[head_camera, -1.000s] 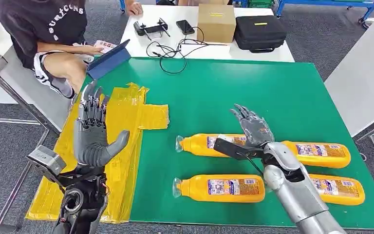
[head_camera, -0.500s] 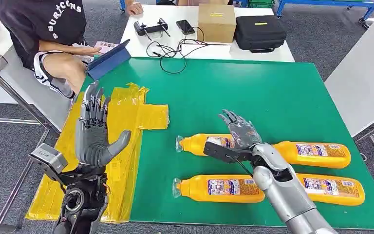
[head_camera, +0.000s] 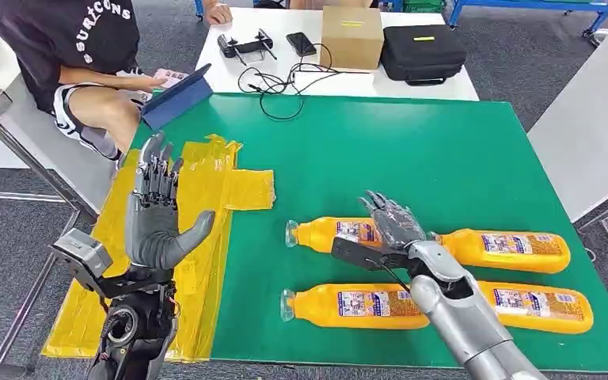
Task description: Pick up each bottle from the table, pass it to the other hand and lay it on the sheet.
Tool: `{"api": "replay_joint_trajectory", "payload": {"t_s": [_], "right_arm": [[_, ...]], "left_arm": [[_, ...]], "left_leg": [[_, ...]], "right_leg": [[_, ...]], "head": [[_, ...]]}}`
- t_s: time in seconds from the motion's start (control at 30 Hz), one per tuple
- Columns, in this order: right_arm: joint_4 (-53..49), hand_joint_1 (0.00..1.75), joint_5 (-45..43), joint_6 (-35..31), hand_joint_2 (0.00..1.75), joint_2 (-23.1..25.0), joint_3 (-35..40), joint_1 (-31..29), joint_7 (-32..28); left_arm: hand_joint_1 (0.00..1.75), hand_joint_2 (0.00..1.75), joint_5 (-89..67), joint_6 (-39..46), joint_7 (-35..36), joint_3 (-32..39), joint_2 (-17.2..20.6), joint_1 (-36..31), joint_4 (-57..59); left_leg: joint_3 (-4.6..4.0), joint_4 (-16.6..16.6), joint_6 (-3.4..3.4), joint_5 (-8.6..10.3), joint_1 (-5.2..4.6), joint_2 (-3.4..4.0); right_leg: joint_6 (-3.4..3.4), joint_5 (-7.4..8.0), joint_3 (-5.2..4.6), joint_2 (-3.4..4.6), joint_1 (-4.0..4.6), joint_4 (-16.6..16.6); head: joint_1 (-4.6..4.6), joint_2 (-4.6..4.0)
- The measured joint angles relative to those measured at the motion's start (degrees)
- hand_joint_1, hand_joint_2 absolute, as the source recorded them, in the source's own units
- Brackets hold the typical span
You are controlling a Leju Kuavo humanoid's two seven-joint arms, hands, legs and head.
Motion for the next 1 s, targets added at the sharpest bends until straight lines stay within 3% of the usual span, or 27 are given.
{"api": "replay_joint_trajectory", "payload": {"t_s": [0.8, 0.87, 0.9, 1.0], "right_arm": [[4.6, 0.00, 2.9, -0.9, 1.75, -0.3, -0.4, 0.7, 2.6], [4.9, 0.16, 3.0, -0.9, 1.75, -0.2, -0.5, 0.7, 2.5], [5.0, 0.49, 3.0, -0.9, 1.75, -0.2, -0.5, 0.7, 2.5], [5.4, 0.49, 3.2, -1.0, 1.75, 0.3, -0.6, 0.7, 2.5]], "left_arm": [[0.00, 1.75, 0.3, 0.0, 0.0, 0.0, 0.0, -0.1, 0.6], [0.00, 1.75, 0.3, 0.0, 0.0, 0.0, 0.0, -0.1, 0.6], [0.00, 1.75, 0.3, 0.0, 0.0, 0.0, 0.0, -0.1, 0.6], [0.00, 1.75, 0.3, 0.0, 0.1, 0.0, 0.0, -0.1, 0.6]], "left_leg": [[0.00, 0.0, 0.00, 0.00, 0.00, 0.00], [0.00, 0.0, 0.00, 0.00, 0.00, -0.01], [0.00, 0.0, 0.00, 0.00, 0.00, -0.01], [0.00, 0.0, 0.00, 0.00, 0.00, 0.00]], "right_leg": [[0.00, 0.00, 0.00, 0.00, 0.00, 0.0], [0.00, 0.00, 0.00, 0.00, 0.00, 0.0], [0.00, 0.00, 0.00, 0.00, 0.00, 0.0], [0.00, 0.00, 0.00, 0.00, 0.00, 0.0]], "head": [[0.00, 0.00], [0.00, 0.00], [0.00, 0.00], [0.00, 0.00]]}}
